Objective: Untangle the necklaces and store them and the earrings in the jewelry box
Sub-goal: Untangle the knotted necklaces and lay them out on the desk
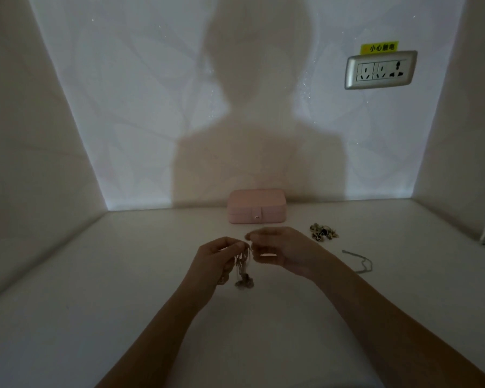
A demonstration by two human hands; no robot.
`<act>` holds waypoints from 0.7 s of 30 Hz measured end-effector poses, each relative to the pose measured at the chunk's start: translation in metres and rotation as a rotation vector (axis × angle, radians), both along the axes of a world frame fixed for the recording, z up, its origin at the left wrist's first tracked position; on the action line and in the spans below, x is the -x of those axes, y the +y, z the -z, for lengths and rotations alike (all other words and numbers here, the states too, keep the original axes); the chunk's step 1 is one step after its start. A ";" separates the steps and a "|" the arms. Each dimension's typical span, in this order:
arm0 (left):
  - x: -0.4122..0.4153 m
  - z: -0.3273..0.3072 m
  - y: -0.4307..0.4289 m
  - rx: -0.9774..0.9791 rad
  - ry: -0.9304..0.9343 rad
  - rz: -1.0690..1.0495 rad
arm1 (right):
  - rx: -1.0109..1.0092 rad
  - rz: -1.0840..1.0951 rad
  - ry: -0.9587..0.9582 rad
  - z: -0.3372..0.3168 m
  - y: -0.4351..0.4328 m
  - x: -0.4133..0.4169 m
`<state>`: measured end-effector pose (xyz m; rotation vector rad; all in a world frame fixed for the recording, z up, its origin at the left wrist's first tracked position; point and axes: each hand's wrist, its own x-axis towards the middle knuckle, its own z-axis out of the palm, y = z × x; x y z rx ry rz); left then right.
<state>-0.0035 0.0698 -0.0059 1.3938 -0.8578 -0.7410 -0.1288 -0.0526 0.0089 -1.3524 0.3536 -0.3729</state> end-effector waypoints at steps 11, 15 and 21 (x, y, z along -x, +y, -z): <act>0.000 -0.004 0.001 -0.053 -0.095 -0.093 | 0.367 0.065 0.063 0.005 0.008 -0.005; 0.003 -0.004 0.001 -0.060 -0.127 -0.058 | 0.257 0.047 0.006 0.006 0.010 -0.008; 0.006 -0.006 0.000 -0.070 -0.167 -0.026 | 0.217 0.153 -0.117 0.004 0.013 -0.011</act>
